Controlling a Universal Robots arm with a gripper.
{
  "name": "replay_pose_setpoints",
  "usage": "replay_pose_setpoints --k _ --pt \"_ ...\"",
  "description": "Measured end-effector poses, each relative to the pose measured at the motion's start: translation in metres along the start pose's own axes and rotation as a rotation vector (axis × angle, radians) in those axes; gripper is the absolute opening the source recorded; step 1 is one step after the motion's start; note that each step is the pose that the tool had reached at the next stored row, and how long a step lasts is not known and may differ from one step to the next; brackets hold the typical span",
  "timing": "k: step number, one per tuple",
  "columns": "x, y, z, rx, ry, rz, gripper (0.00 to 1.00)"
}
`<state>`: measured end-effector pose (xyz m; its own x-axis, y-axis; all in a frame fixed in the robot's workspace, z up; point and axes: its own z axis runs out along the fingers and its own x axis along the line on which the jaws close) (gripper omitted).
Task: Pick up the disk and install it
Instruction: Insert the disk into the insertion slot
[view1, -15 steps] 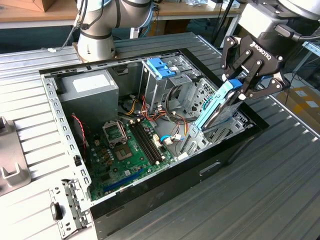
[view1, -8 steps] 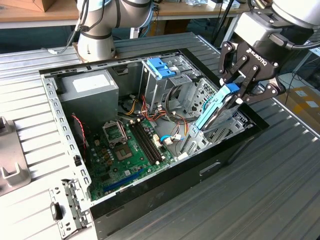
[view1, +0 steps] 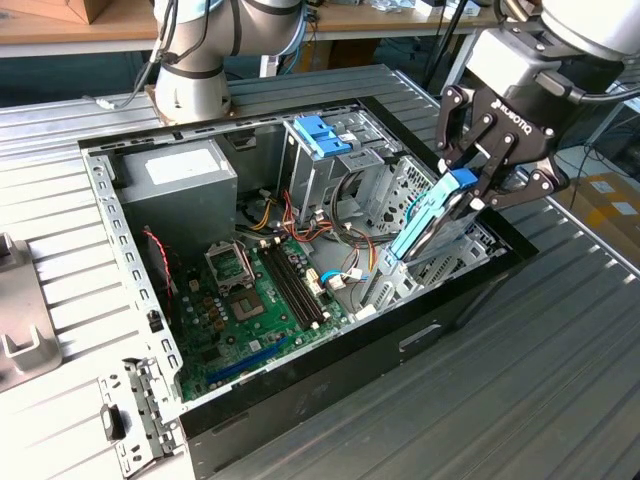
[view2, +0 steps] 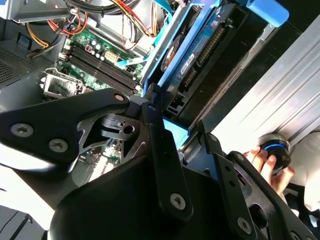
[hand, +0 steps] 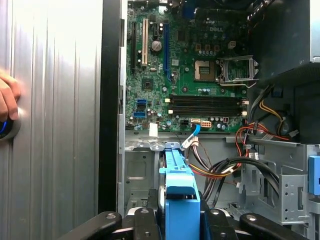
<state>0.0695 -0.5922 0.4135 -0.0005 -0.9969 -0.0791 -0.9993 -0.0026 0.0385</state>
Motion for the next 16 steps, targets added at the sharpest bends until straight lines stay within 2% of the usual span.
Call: replay_pose_setpoints --k 16 --pt "0.0009 -0.0004 0.0111 0.0000 0.0000 0.000 0.37"
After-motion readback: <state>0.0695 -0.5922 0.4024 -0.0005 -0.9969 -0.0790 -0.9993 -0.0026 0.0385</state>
